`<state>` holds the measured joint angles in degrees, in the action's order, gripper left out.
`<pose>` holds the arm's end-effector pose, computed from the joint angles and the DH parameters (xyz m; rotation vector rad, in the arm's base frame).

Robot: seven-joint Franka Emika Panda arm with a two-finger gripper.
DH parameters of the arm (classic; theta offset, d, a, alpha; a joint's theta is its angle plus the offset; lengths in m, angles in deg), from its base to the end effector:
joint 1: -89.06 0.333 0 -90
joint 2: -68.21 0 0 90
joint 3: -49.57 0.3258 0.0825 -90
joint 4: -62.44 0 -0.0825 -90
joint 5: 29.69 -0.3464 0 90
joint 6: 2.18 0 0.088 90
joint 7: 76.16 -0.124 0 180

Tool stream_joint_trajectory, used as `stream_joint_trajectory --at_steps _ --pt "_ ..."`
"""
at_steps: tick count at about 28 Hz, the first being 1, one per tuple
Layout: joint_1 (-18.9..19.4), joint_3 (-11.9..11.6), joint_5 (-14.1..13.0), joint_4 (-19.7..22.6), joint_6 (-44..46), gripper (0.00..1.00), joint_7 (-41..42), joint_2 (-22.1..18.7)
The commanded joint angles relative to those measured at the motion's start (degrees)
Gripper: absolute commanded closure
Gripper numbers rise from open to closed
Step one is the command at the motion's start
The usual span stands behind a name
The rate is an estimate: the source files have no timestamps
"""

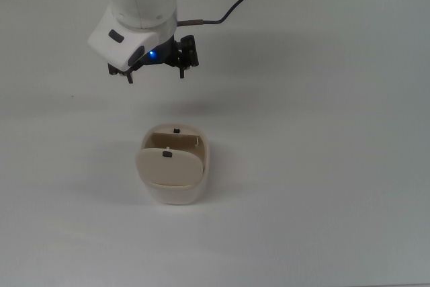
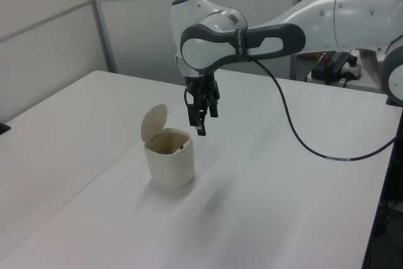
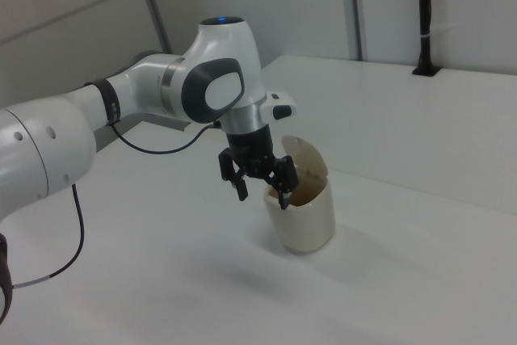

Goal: Close the trash can
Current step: 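Move the gripper toward the raised lid of the cream trash can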

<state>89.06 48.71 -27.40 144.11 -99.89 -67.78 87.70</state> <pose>0.6226 -0.0124 0.4976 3.0931 0.2146 -0.0986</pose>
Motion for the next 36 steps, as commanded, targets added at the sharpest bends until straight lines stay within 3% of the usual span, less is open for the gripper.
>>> stream_joint_trajectory --at_steps 1,3,5,7,30,36 --pt "-0.4 -0.4 0.8 0.5 1.1 0.04 0.4 -0.6" --pt "-0.3 -0.3 1.6 0.5 0.9 0.27 0.7 -0.6" --pt "-0.3 -0.2 2.5 0.5 0.8 0.67 0.1 -0.1" --pt "-0.3 -0.2 2.4 0.4 0.9 1.00 0.2 0.0" --pt "-0.4 -0.2 1.8 0.3 0.5 1.00 -0.1 0.2" --pt "-0.4 -0.3 -1.7 -0.1 -7.6 1.00 -3.5 0.1"
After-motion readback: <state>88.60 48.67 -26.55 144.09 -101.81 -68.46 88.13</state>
